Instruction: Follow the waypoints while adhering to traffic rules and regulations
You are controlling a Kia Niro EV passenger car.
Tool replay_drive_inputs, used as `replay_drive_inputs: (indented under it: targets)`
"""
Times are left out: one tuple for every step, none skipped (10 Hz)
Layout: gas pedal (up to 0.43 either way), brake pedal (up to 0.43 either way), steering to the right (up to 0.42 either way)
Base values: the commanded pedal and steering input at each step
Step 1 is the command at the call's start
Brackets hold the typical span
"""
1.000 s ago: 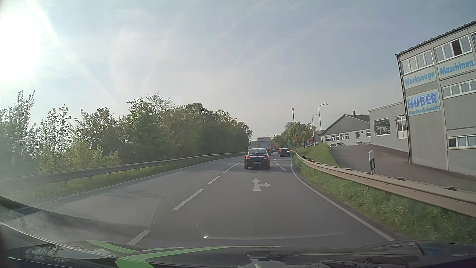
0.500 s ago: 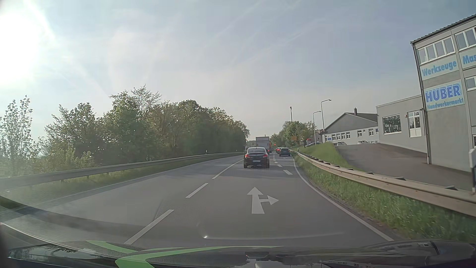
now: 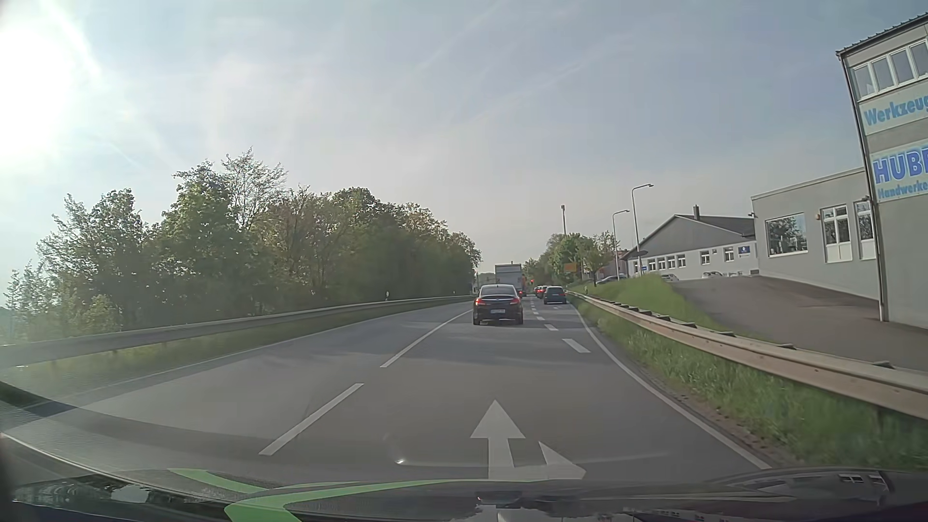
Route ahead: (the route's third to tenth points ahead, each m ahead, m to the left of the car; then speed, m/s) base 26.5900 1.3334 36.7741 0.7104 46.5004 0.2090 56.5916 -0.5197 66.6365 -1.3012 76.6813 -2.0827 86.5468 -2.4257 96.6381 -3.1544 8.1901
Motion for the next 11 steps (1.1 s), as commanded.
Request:
replay_drive_inputs:
  targets:
    - [0.118,0.000,0.004]
    - [0.118,0.000,0.005]
    - [0.118,0.000,0.005]
    - [0.118,0.000,0.005]
    - [0.118,0.000,0.005]
    - [0.118,0.000,0.005]
    - [0.118,0.000,0.005]
    - [0.118,0.000,0.005]
    - [0.118,0.000,0.004]
    - [0.118,0.000,0.005]
    - [0.118,0.000,0.005]
